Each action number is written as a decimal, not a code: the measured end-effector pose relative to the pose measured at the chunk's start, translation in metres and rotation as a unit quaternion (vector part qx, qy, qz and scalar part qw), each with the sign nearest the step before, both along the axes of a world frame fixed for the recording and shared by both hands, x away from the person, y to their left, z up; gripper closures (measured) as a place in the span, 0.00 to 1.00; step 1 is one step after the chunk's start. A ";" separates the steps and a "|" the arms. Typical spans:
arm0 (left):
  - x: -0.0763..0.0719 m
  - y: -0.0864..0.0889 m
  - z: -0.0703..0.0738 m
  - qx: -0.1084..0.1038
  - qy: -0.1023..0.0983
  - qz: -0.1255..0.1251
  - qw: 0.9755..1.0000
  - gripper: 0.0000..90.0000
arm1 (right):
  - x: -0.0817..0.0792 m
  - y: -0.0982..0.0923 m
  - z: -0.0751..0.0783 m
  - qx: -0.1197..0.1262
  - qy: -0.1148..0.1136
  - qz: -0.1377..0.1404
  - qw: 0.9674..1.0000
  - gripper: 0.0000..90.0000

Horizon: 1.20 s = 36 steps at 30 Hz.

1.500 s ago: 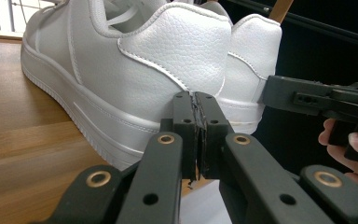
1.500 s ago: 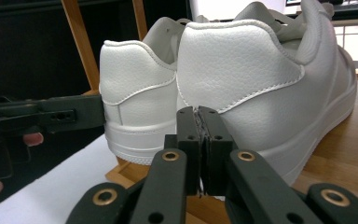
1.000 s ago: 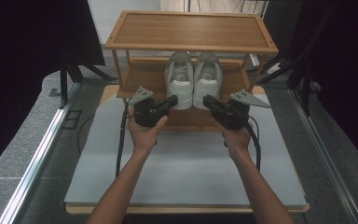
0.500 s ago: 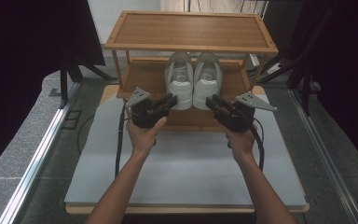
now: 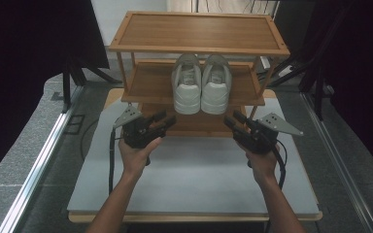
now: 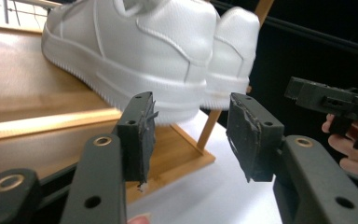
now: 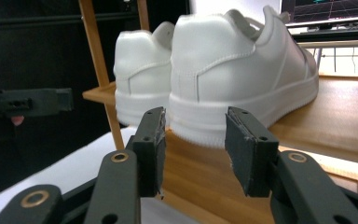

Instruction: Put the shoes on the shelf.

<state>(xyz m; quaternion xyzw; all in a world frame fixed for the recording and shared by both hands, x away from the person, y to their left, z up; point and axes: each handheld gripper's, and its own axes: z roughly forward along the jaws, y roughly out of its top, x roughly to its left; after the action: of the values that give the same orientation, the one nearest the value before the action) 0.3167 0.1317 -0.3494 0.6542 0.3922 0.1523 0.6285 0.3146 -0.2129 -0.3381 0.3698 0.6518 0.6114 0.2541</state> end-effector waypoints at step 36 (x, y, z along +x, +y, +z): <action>-0.064 0.047 -0.096 0.063 0.088 0.001 0.994 0.47 | -0.070 -0.061 -0.115 -0.018 0.086 -0.007 0.996 0.56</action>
<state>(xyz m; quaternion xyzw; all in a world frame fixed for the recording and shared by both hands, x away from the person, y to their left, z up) 0.2526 0.1789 -0.4451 0.7027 0.4367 0.1191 0.5489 0.2444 -0.2742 -0.4526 0.4206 0.6797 0.5636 0.2085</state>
